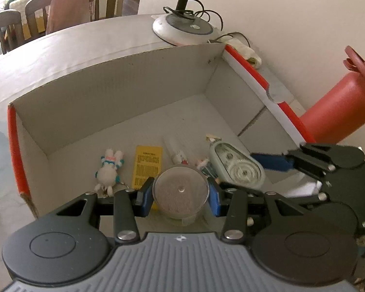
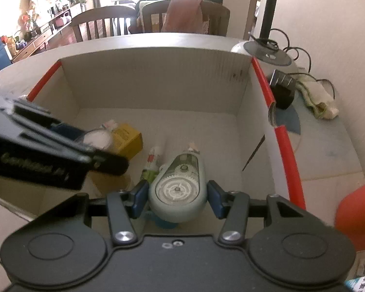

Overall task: Organize rigid objects
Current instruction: 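Carry the spice jar and correction tape over the red box with both tools, then open both tools to drop the spice jar and correction tape into the box, then withdraw both tools back toward the remaining items on the table, then grasp the pink heart dish with the left tool while the right tool grasps the glass jar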

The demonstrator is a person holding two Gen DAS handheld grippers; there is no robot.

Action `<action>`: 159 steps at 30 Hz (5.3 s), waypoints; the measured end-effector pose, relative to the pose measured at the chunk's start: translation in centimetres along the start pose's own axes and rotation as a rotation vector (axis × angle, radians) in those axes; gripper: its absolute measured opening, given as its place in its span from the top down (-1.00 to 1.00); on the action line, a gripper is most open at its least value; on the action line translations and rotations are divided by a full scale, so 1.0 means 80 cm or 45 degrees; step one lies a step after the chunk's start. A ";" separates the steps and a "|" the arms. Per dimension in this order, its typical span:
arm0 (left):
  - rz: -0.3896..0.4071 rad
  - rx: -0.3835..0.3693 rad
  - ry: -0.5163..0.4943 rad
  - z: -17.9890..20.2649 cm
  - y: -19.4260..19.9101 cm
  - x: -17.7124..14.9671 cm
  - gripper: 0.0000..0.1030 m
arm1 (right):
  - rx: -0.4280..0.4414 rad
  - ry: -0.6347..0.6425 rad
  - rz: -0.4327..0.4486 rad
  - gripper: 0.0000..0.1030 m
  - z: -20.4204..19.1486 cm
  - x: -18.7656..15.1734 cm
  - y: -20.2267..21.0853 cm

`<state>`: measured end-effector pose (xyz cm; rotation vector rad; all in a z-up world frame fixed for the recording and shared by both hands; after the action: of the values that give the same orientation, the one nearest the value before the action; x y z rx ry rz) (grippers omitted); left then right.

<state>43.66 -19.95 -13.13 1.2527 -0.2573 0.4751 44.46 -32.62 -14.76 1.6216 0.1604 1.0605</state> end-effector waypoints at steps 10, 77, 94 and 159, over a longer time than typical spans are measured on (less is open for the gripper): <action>0.010 0.048 -0.055 0.016 -0.020 0.022 0.15 | 0.008 -0.038 0.012 -0.09 0.007 -0.002 0.004; 0.398 0.065 0.066 -0.227 0.269 -0.146 -0.64 | 0.226 -0.143 0.327 -0.85 -0.255 0.059 0.116; 0.429 0.181 0.195 -0.352 0.257 -0.187 -0.99 | 0.195 -0.134 0.233 -0.85 -0.320 0.114 0.058; 0.379 0.199 0.223 -0.382 0.168 -0.201 -0.49 | 0.105 0.082 0.062 -0.30 -0.365 0.187 -0.084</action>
<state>21.04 8.95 -17.99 1.3216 -0.2631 0.8704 35.63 -0.36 -13.47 1.6734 0.2112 1.1577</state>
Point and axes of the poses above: each gripper's, at about its wrist camera, not at the fingertips, and y roughly against the way its jaws point, z to its right, x to its top, the point moved 2 cm from there along -y, roughly the way its jaws point, and after that the axes turned 6 degrees about y, right-handed, at the moved point
